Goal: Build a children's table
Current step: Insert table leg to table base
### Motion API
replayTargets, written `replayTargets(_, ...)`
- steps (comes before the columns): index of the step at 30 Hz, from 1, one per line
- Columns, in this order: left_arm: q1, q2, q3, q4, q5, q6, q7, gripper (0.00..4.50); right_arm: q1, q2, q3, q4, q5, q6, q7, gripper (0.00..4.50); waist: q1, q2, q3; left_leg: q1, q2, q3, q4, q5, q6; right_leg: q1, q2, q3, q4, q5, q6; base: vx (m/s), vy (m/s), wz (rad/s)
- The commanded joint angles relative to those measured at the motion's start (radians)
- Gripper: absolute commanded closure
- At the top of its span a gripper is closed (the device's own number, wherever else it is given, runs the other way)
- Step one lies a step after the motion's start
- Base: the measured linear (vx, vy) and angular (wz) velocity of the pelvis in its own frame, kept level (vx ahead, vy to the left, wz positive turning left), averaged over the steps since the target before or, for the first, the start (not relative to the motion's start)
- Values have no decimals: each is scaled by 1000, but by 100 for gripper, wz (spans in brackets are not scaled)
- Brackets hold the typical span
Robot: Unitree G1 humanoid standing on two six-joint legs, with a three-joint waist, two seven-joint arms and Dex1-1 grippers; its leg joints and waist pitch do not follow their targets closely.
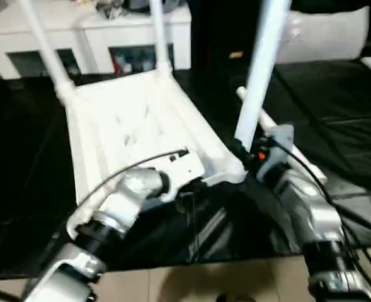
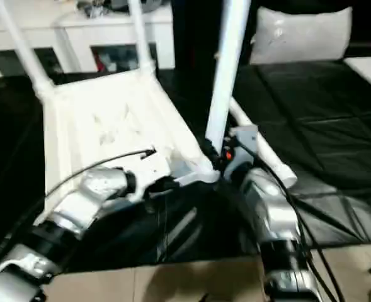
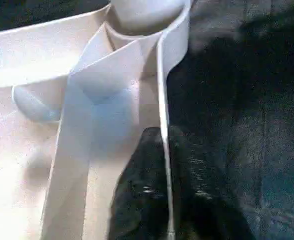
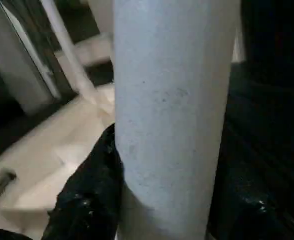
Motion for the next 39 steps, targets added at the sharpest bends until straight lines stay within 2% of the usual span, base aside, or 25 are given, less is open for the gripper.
replayTargets(1,21,15,26,-24,-36,18,-42,388,-1,-20,-11,-56,34,27,39,263,21,-10,-80,-5,63,-21,-47,85,198,79,-89,74,-16,174,-250,0,0,0)
replayTargets(2,23,12,36,-34,-56,13,-50,374,2,-28,-3,-63,34,35,46,263,27,-14,-81,-8,57,-18,-37,171,244,78,-85,72,-4,258,-260,0,0,0)
replayTargets(3,17,0,61,-45,-87,13,-50,351,7,-39,10,-76,33,46,59,263,41,-20,-78,-10,55,-13,-33,182,264,73,-86,72,-3,262,-260,0,0,0)
replayTargets(4,14,-5,73,-47,-105,9,-49,351,11,-44,16,-83,34,49,68,263,47,-19,-77,-10,54,-11,-33,168,267,73,-86,71,-4,238,-261,0,0,0)
replayTargets(5,-2,-23,111,-63,-157,34,-53,350,18,-52,28,-104,44,68,87,263,57,-25,-78,-9,56,-7,-32,144,262,72,-86,70,-8,185,-253,0,0,0)
replayTargets(6,-14,-36,137,-74,-194,53,-56,343,22,-58,36,-119,50,82,100,263,63,-22,-76,-9,58,-7,-33,132,256,72,-86,70,-6,154,-255,0,0,0)
replayTargets(8,-45,-64,191,-79,-262,82,-49,329,30,-74,54,-150,73,116,137,263,89,-27,-66,-4,66,-1,-38,45,219,63,-81,71,-22,-15,-239,0,0,0)
replayTargets(9,-61,-77,217,-79,-290,98,-42,308,33,-81,59,-163,86,132,155,263,99,-25,-62,1,69,-1,-44,-8,185,60,-80,71,-33,-116,-221,-57,-18,-1)
replayTargets(10,-94,-101,265,-71,-335,127,-16,305,34,-94,70,-183,111,164,188,263,100,-25,-57,3,68,2,-46,-37,168,59,-79,71,-40,-169,-209,-59,-6,1)
replayTargets(11,-117,-117,295,-63,-362,146,3,301,34,-104,76,-194,126,183,209,263,110,-26,-57,10,69,3,-48,-80,132,60,-77,71,-47,-240,-189,-59,-6,1)
replayTargets(14,-178,-159,377,-49,-467,193,29,278,22,-127,86,-211,163,225,269,263,122,-30,-53,12,68,6,-55,-122,94,58,-75,73,-57,-317,-153,0,0,0)
replayTargets(16,-198,-177,400,-54,-505,224,40,263,17,-137,97,-211,155,228,283,263,125,-32,-50,13,68,4,-61,-152,71,59,-74,73,-61,-353,-137,0,0,0)
replayTargets(17,-222,-190,404,-48,-496,234,76,246,12,-144,109,-208,134,222,287,263,127,-38,-52,13,67,3,-60,-142,63,62,-76,74,-60,-350,-130,0,0,0)
replayTargets(18,-222,-190,404,-48,-496,234,76,246,12,-144,109,-208,134,222,287,263,132,-37,-57,13,67,2,-58,-108,63,63,-75,77,-55,-315,-129,0,0,0)
replayTargets(19,-239,-188,367,-40,-429,214,114,236,7,-145,119,-200,113,212,275,263,134,-40,-58,12,67,3,-56,-90,68,62,-75,79,-53,-292,-132,0,0,0)
replayTargets(21,-251,-194,339,-48,-388,216,139,218,0,-143,127,-188,91,201,255,263,136,-42,-63,8,64,3,-51,-34,83,65,-74,81,-41,-209,-142,0,0,0)
replayTargets(23,-253,-203,321,-79,-385,231,146,200,-5,-144,134,-177,72,194,235,263,139,-44,-65,7,63,5,-47,0,93,66,-75,82,-35,-170,-157,0,0,0)
replayTargets(24,-250,-223,294,-143,-401,264,148,193,-17,-144,140,-152,42,184,199,263,140,-41,-67,6,63,5,-44,21,100,67,-75,82,-29,-141,-171,0,0,0)
replayTargets(25,-248,-231,281,-172,-409,278,152,187,-20,-144,141,-145,32,182,190,263,139,-44,-69,3,63,5,-42,34,104,69,-75,82,-27,-123,-176,0,0,0)
replayTargets(26,-244,-238,269,-194,-415,287,155,168,-22,-144,142,-141,26,182,185,263,139,-46,-72,2,61,5,-38,62,119,69,-73,82,-19,-77,-190,0,0,0)
replayTargets(27,-242,-242,254,-212,-417,293,158,160,-25,-144,144,-135,20,182,177,263,141,-41,-71,3,61,6,-35,74,137,67,-73,82,-19,-62,-201,0,0,0)
replayTargets(31,-239,-255,209,-230,-382,272,175,132,-30,-146,154,-124,-7,174,155,263,142,-42,-67,2,59,10,-34,49,149,65,-68,80,-30,-119,-197,0,0,0)
replayTargets(34,-227,-268,173,-233,-345,258,189,110,-34,-136,153,-112,-25,161,134,263,141,-43,-67,3,59,9,-36,29,136,66,-68,79,-34,-165,-175,0,0,0)
replayTargets(39,-219,-252,180,-216,-320,244,224,67,-34,-133,143,-110,-31,151,111,263,138,-42,-70,3,58,8,-33,32,131,67,-65,79,-30,-143,-176,0,0,0)
